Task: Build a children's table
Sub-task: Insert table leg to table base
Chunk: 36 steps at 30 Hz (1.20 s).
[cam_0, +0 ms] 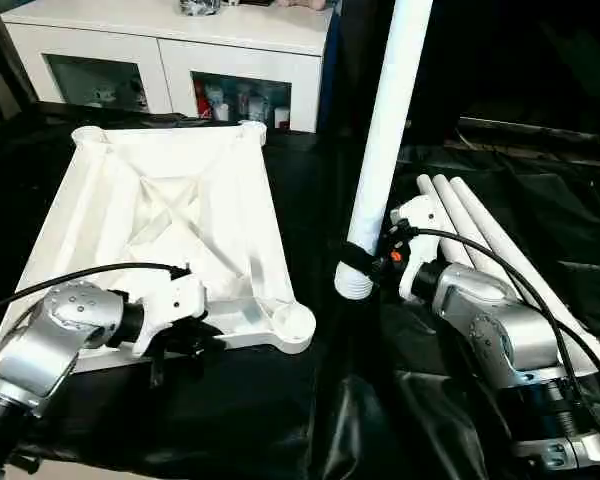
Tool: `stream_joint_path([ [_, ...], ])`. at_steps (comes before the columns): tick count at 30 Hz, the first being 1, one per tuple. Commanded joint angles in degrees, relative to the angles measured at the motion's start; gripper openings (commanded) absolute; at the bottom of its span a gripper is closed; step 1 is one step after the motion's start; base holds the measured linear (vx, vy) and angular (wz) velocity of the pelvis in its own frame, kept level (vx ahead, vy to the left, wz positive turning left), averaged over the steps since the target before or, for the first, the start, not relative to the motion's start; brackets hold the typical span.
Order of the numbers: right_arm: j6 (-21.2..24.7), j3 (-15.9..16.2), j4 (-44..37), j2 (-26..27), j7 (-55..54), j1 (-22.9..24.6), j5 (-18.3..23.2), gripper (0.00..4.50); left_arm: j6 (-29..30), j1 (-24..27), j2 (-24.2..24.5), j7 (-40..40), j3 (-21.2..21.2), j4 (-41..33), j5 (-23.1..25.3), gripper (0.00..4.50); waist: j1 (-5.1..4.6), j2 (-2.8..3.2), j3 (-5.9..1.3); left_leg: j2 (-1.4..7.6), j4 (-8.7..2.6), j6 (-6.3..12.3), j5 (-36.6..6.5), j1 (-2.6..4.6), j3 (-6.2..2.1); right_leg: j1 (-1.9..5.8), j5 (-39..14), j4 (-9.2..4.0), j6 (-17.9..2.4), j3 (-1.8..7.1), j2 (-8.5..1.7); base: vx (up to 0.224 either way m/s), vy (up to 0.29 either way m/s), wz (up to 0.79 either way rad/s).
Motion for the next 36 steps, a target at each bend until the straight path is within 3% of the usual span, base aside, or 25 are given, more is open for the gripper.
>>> stream_joint_path([
  [1,-1.04,-0.64,-1.09,0.15,-0.28,-0.24,0.08,1.91,0.2,-1.46,-1.12,1.95,0.13,1.28,1.14,0.0,-0.07,1.61,-4.04,3.45,-4.97,-3.42,-13.02,1.21,-1.49,2.41,-11.71,-4.17,-11.02,3.29,-5.94,0.0,0.0,0.0],
  [4,-0.9,-1.5,-0.46,0.72,-0.91,-0.7,0.65,1.91,-1.31,-2.81,-3.69,2.6,0.1,1.93,0.84,0.0,-0.06,1.57,-4.13,3.41,-4.88,-3.26,-12.52,1.16,-1.48,2.48,-12.19,-4.32,-10.6,3.3,-5.98,0.0,0.0,0.0],
  [5,-1.06,-1.98,0.27,1.11,-1.58,-1.21,0.7,1.91,-1.27,-4.52,-5.86,3.7,-0.8,2.74,1.63,0.0,-0.03,1.98,-4.16,3.44,-4.84,-3.28,-12.24,1.12,-1.54,2.44,-11.69,-4.22,-10.75,3.32,-6.0,0.0,0.0,0.0],
  [6,-1.12,-2.21,0.59,1.35,-1.95,-1.41,0.74,1.91,-1.34,-5.44,-7.0,4.35,-1.35,3.25,2.2,0.0,0.04,1.73,-4.2,3.35,-4.74,-3.13,-12.31,1.3,-1.35,2.32,-11.81,-4.48,-10.68,3.32,-5.9,0.0,0.0,0.0],
  [7,-1.22,-2.44,1.01,1.56,-2.3,-1.69,0.75,1.91,-1.36,-6.48,-8.19,5.04,-1.99,3.91,2.92,0.0,0.21,1.92,-4.32,3.44,-4.62,-3.21,-12.27,1.49,-1.36,2.24,-11.46,-4.36,-10.97,3.36,-6.02,0.0,0.0,0.0],
  [11,-1.33,-2.62,2.39,2.18,-2.98,-2.85,0.64,1.91,-0.58,-10.41,-13.81,7.53,-3.37,6.79,4.09,0.0,0.51,2.4,-4.51,3.41,-4.46,-3.01,-10.28,1.03,-1.44,2.65,-9.5,-4.14,-11.14,3.29,-6.01,0.0,0.0,0.0],
  [13,-0.88,-2.02,2.12,2.25,-2.02,-3.06,0.86,1.91,-0.87,-11.05,-14.82,7.59,-3.97,7.39,4.76,0.0,0.58,2.13,-4.66,3.46,-4.4,-2.63,-8.51,0.74,-1.48,2.92,-6.63,-3.88,-11.33,3.23,-6.0,0.0,0.0,0.0],
  [14,-0.66,-1.35,2.26,2.15,-0.88,-3.25,0.92,1.91,-0.77,-11.3,-15.43,7.55,-4.11,7.71,4.76,0.0,0.58,2.79,-4.72,3.39,-4.24,-2.44,-7.72,0.56,-1.56,2.98,-4.92,-3.62,-11.57,3.22,-5.99,0.0,0.0,0.0],
  [15,-0.53,-0.98,2.46,2.12,-0.06,-3.43,0.89,1.91,-0.77,-11.56,-15.95,7.53,-4.13,8.14,4.83,0.0,0.41,2.28,-4.79,3.3,-4.19,-1.96,-7.45,0.59,-1.38,3.02,-3.44,-3.68,-11.82,3.12,-5.73,0.0,0.0,0.0],
  [17,-0.68,-0.07,3.42,2.01,1.27,-3.85,0.52,1.91,-0.85,-11.94,-16.75,7.66,-4.06,9.12,4.98,0.0,0.51,2.08,-4.79,3.3,-4.13,-1.25,-7.05,0.48,-1.33,3.15,-3.03,-3.68,-12.25,3.13,-5.92,0.0,0.0,0.0],
  [21,-2.83,0.75,7.09,2.46,1.93,-5.47,-0.56,1.91,-0.92,-12.14,-17.58,8.5,-3.59,10.48,5.19,0.0,0.29,2.28,-4.64,3.43,-4.19,-1.28,-7.98,0.54,-1.35,3.01,-6.91,-4.07,-12.16,3.09,-6.06,0.0,0.0,0.0],
  [23,-3.91,1.16,9.88,2.64,2.48,-6.76,-1.24,1.91,-0.57,-11.78,-17.92,9.02,-3.15,10.6,5.05,0.0,0.18,1.78,-4.59,3.44,-4.21,-1.18,-8.0,0.53,-1.28,3.03,-7.78,-4.14,-12.21,3.11,-6.13,0.0,0.0,0.0],
  [25,-4.19,1.28,10.67,2.7,2.65,-7.09,-1.51,1.91,-0.51,-11.58,-17.98,9.08,-3.02,10.54,5.07,0.0,0.22,2.03,-4.56,3.46,-4.2,-1.1,-7.96,0.56,-1.27,2.96,-8.74,-4.23,-11.95,3.13,-6.15,0.0,0.0,0.0],
  [27,-4.78,1.42,11.66,2.72,2.92,-7.45,-2.01,1.91,-0.54,-11.38,-18.16,9.23,-2.79,10.56,5.14,0.0,0.2,1.59,-4.59,3.5,-4.26,-0.74,-7.33,0.48,-1.28,3.03,-8.31,-4.04,-11.84,3.08,-6.16,0.0,0.0,0.0],
  [32,-6.74,0.65,14.78,2.73,3.2,-8.17,-1.95,1.91,-3.24,-10.61,-18.63,10.33,-1.72,10.36,5.25,0.0,0.16,1.8,-4.52,3.52,-4.29,-0.54,-7.76,0.48,-1.27,2.88,-9.74,-4.26,-11.37,3.06,-6.18,0.0,0.0,0.0],
  [33,-7.04,0.53,15.24,2.7,3.26,-8.2,-1.96,1.91,-3.53,-10.45,-18.72,10.09,-1.59,10.15,4.9,0.28,0.14,1.74,-4.51,3.53,-4.28,-0.53,-7.82,0.52,-1.23,2.86,-9.67,-4.29,-11.35,3.1,-6.21,0.0,0.0,0.0],
  [34,-7.48,0.38,15.92,2.68,3.38,-8.28,-1.99,1.91,-2.82,-10.22,-18.9,9.26,-1.32,9.68,3.91,0.45,0.05,1.05,-4.49,3.52,-4.34,-0.36,-7.62,0.42,-1.14,3.0,-9.62,-4.32,-11.36,3.09,-6.2,0.0,0.0,0.0],
  [36,-7.88,0.18,16.52,2.67,3.41,-8.33,-2.0,1.91,-1.71,-9.98,-19.04,8.66,-1.06,9.15,3.08,0.6,0.2,1.48,-4.53,3.47,-4.19,-0.22,-7.16,0.42,-1.11,2.89,-10.13,-4.27,-11.55,3.08,-6.34,0.0,0.0,0.0],
])
